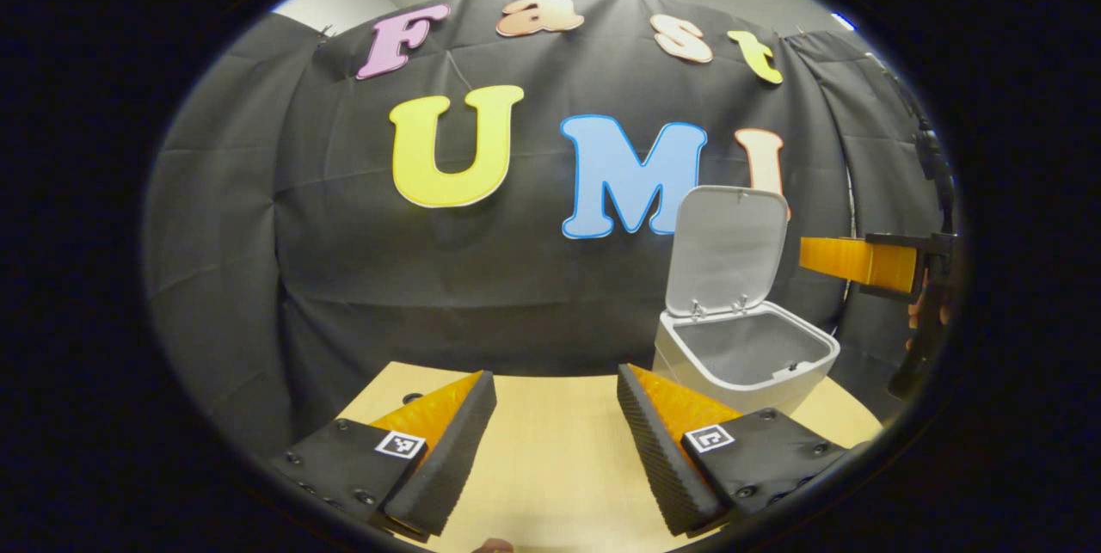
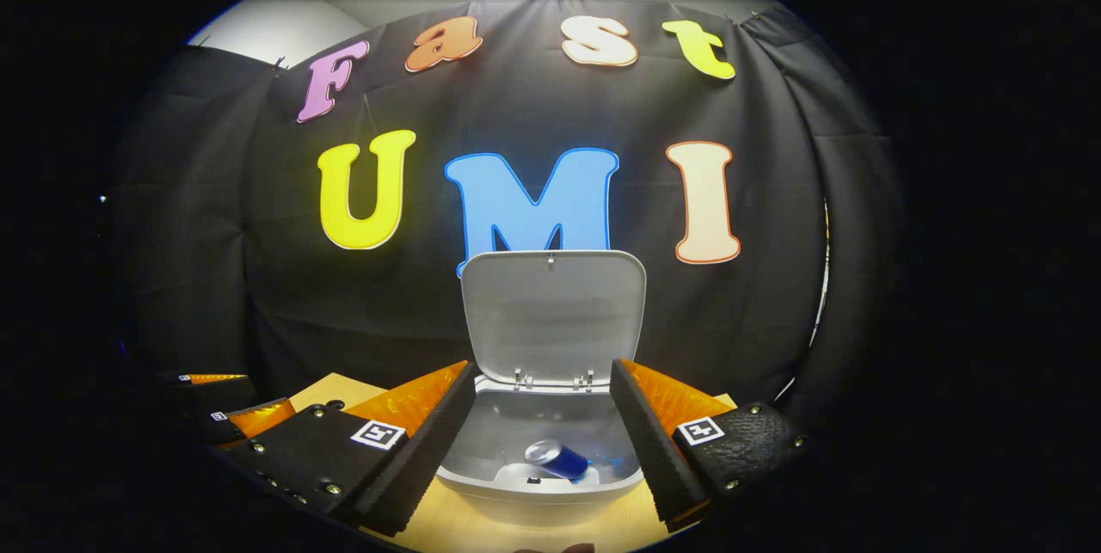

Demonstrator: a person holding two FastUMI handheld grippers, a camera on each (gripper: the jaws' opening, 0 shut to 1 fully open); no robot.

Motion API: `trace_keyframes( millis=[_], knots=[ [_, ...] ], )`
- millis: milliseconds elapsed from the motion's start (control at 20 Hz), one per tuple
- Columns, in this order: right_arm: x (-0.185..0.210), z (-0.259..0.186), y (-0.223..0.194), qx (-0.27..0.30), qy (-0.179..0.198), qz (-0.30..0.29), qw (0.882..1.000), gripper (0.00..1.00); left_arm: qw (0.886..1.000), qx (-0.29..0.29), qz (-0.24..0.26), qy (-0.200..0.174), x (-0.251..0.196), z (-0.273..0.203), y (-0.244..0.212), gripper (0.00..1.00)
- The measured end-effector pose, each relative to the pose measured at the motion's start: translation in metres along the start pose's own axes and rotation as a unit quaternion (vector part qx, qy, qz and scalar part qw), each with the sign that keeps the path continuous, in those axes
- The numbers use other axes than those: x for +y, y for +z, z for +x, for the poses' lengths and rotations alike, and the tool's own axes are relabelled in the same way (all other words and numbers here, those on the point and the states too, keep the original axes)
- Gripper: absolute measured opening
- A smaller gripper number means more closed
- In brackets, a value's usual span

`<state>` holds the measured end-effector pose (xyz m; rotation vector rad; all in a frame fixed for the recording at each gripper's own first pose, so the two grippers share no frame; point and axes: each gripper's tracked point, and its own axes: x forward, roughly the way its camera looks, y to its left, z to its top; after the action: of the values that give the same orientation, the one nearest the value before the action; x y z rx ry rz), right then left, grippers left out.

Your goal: Press the lid of the desktop garbage bin to open it, pick up the crumpled paper on the desktop and throw it into the bin, then pick up the pop can on the desktop and drop it into the bin, and finally close the garbage bin lid.

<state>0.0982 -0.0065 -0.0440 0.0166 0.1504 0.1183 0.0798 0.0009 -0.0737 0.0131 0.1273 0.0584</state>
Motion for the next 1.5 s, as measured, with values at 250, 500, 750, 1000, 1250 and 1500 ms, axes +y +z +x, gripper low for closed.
trace_keyframes(
  millis=[250, 500, 750, 1000, 1250, 1500],
  knots=[
    [0.002, 0.001, 0.011, -0.012, 0.002, 0.010, 1.000, 0.99, 1.000, 0.001, 0.002, -0.004, -0.003, 0.006, -0.001, 0.94],
    [0.004, 0.005, 0.029, -0.028, 0.003, 0.013, 1.000, 0.99, 1.000, 0.003, 0.003, -0.006, -0.004, 0.012, -0.003, 0.97],
    [0.003, 0.020, 0.049, -0.044, 0.001, 0.004, 0.999, 0.99, 1.000, 0.006, -0.001, -0.007, -0.003, 0.021, -0.006, 0.97],
    [0.002, 0.042, 0.071, -0.062, -0.007, 0.009, 0.998, 0.99, 1.000, 0.010, -0.003, -0.009, -0.002, 0.032, -0.010, 0.94],
    [-0.001, 0.065, 0.081, -0.072, -0.011, 0.016, 0.997, 0.99, 1.000, 0.011, -0.002, -0.012, 0.000, 0.046, -0.011, 0.94],
    [-0.007, 0.087, 0.101, -0.097, -0.022, 0.025, 0.995, 0.99, 1.000, 0.016, 0.005, -0.010, 0.007, 0.059, -0.012, 0.94]
  ],
)
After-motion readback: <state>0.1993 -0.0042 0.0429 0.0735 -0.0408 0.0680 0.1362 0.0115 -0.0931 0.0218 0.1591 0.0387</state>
